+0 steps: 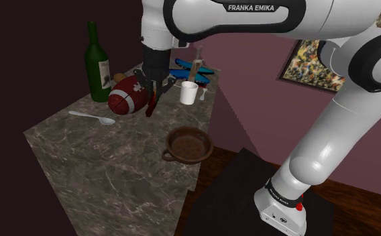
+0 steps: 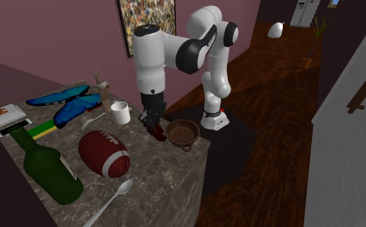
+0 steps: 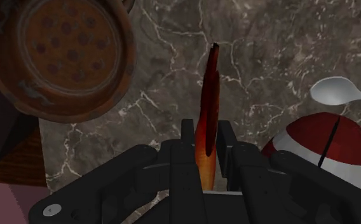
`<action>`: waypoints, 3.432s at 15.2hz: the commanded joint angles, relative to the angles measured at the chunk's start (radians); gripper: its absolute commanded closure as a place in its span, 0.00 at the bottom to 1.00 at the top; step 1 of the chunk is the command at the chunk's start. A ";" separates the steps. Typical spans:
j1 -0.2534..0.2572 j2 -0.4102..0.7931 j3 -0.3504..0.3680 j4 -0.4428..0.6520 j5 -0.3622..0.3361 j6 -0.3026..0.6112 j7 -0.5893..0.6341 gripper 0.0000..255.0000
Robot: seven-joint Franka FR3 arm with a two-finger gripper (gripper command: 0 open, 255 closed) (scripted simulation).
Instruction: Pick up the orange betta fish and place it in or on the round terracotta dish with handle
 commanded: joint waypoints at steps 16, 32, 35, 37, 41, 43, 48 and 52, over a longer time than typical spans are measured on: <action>0.056 -0.559 -0.126 -0.482 0.264 -0.018 -0.173 1.00; 0.065 -0.549 -0.092 -0.641 0.285 0.151 -0.173 1.00; 0.065 -0.549 -0.092 -0.641 0.285 0.151 -0.173 1.00; 0.065 -0.549 -0.092 -0.641 0.285 0.151 -0.173 0.00; 0.065 -0.549 -0.092 -0.641 0.285 0.151 -0.173 0.00; 0.065 -0.555 -0.099 -0.612 0.282 0.116 -0.173 0.00; 0.062 -0.565 -0.117 -0.527 0.272 0.021 -0.171 0.00; 0.062 -0.565 -0.117 -0.527 0.272 0.022 -0.171 0.00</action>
